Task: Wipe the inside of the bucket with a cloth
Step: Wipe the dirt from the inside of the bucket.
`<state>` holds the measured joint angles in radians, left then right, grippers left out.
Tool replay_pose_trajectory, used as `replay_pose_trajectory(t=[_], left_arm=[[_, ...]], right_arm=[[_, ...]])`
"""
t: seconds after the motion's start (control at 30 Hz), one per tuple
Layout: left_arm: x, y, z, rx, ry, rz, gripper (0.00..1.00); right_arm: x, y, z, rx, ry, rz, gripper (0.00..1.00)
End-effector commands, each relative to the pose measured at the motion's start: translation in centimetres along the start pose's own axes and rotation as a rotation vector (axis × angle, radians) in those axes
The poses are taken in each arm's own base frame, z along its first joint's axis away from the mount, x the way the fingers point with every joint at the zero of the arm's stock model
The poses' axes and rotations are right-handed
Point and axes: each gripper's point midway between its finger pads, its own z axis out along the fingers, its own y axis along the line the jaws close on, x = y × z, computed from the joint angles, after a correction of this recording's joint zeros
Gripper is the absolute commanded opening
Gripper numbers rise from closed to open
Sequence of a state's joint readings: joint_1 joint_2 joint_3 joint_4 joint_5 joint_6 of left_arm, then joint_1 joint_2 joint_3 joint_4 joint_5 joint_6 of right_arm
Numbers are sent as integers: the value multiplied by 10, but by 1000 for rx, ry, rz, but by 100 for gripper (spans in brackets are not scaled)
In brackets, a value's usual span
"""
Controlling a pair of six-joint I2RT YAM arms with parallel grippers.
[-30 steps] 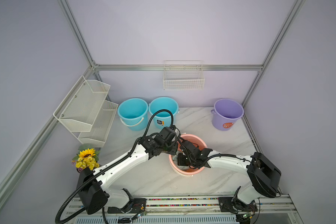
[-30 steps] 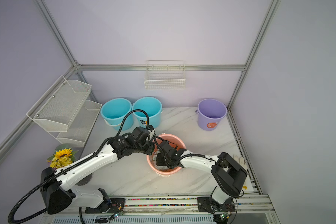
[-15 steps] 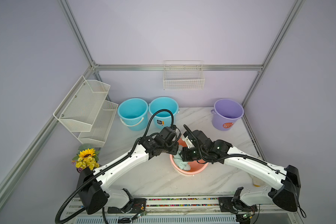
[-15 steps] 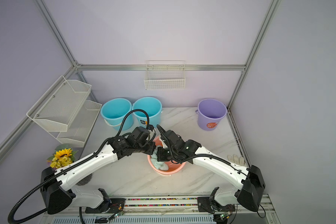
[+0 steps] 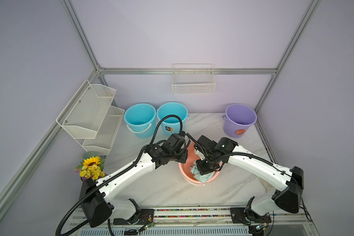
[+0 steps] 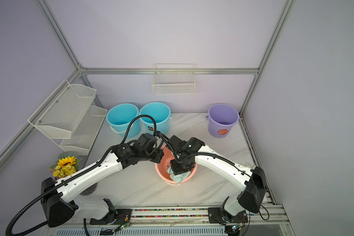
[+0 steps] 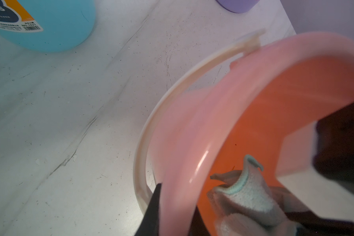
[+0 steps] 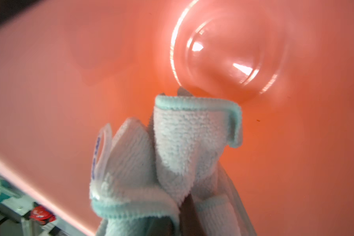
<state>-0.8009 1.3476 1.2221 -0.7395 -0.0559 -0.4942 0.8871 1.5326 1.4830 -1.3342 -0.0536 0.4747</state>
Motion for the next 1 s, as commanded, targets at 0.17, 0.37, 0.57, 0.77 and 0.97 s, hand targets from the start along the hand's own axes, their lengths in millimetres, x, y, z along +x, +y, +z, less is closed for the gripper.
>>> replay_pose_trajectory(t=[0.17,0.37,0.57,0.77,0.97], left_arm=[[-24,-19,-17,84,-83,15,0],[-20,-26,-13,121,-53,30,0],[-19,-34,-11,157,-35,35,0],[-19,-37,-11,175,-28,42,0],[-21,-39,-13,182,-32,38,0]], right_arm=[[-21,-68,-43,417,-113,-92,0],[-64,-91,-78,610,-374,-36,0],[-112,-74,-97,530,-688,9,0],[-146,-32,-110,276,-918,-12,0],[-157,6,-102,41,-917,7,0]])
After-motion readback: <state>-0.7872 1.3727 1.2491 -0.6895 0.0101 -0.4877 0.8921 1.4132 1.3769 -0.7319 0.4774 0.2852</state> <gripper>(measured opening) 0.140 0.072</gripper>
